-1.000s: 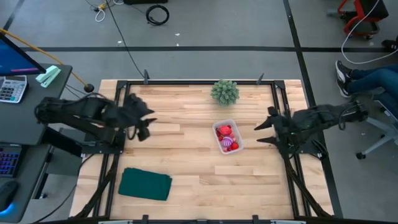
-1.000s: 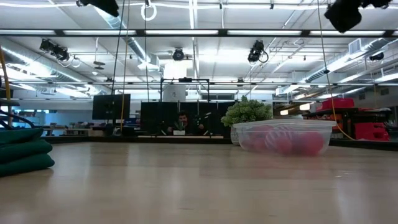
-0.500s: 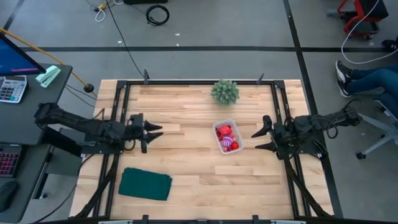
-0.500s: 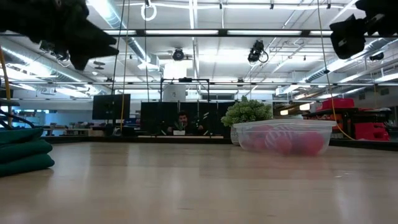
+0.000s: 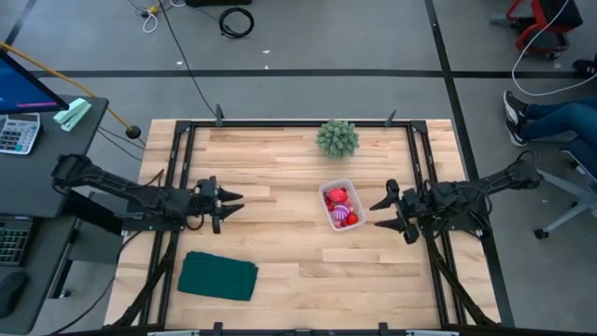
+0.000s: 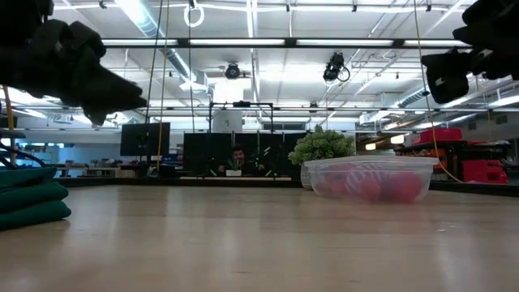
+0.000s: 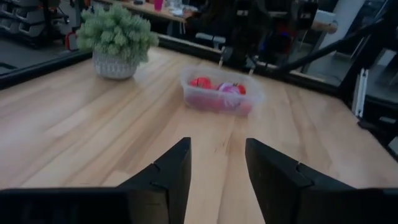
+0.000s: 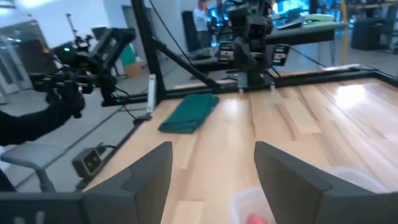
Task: Pick and placing Produce into tupperware
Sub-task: Return to Home Position
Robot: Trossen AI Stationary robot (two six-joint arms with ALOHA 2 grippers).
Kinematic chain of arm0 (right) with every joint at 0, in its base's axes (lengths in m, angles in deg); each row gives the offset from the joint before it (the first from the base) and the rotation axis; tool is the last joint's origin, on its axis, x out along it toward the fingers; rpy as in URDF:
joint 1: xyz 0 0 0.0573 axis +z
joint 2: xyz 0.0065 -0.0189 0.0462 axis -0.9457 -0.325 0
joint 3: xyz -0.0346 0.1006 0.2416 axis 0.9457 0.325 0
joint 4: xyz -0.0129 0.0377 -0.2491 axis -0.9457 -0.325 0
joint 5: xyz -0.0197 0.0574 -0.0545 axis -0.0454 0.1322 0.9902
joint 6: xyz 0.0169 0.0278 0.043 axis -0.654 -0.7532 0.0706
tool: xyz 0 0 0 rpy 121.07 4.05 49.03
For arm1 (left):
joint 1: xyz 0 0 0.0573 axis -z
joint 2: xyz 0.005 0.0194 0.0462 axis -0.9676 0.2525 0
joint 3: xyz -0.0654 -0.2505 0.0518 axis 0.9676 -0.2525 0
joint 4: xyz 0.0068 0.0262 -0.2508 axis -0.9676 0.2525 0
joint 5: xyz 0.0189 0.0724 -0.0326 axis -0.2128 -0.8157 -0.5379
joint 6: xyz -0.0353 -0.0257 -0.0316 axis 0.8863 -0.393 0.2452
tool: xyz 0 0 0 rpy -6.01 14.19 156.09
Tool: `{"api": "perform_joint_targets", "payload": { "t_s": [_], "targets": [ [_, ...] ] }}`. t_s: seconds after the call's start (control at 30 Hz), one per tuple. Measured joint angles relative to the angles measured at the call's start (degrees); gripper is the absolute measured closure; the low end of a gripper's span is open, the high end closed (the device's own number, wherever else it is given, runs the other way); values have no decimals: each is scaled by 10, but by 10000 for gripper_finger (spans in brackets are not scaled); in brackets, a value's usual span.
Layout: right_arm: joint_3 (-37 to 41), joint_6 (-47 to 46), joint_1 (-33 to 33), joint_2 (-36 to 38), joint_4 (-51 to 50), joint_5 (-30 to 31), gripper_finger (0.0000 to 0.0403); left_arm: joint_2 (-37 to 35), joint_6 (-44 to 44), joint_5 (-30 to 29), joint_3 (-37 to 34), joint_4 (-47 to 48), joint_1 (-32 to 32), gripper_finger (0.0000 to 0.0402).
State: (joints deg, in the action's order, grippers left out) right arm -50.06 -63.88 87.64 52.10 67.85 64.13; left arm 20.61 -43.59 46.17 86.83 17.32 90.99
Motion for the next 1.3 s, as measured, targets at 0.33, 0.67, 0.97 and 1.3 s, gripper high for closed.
{"api": "perform_joint_targets", "payload": {
  "t_s": [0.33, 0.67, 0.97, 1.3],
  "targets": [
    [0, 45, 0, 10, 40, 20, 167, -26, -22, -15, 0, 5, 0, 253],
    [0, 29, 0, 49, 48, 15, 167, -155, -46, -17, -1, 69, 0, 245],
    [29, 48, 0, 49, 89, 15, 167, -228, -7, -13, -1, 69, 1, 257],
    [29, 72, 0, 49, 100, 11, 167, -245, -29, -11, -1, 118, 1, 245]
  ]
}}
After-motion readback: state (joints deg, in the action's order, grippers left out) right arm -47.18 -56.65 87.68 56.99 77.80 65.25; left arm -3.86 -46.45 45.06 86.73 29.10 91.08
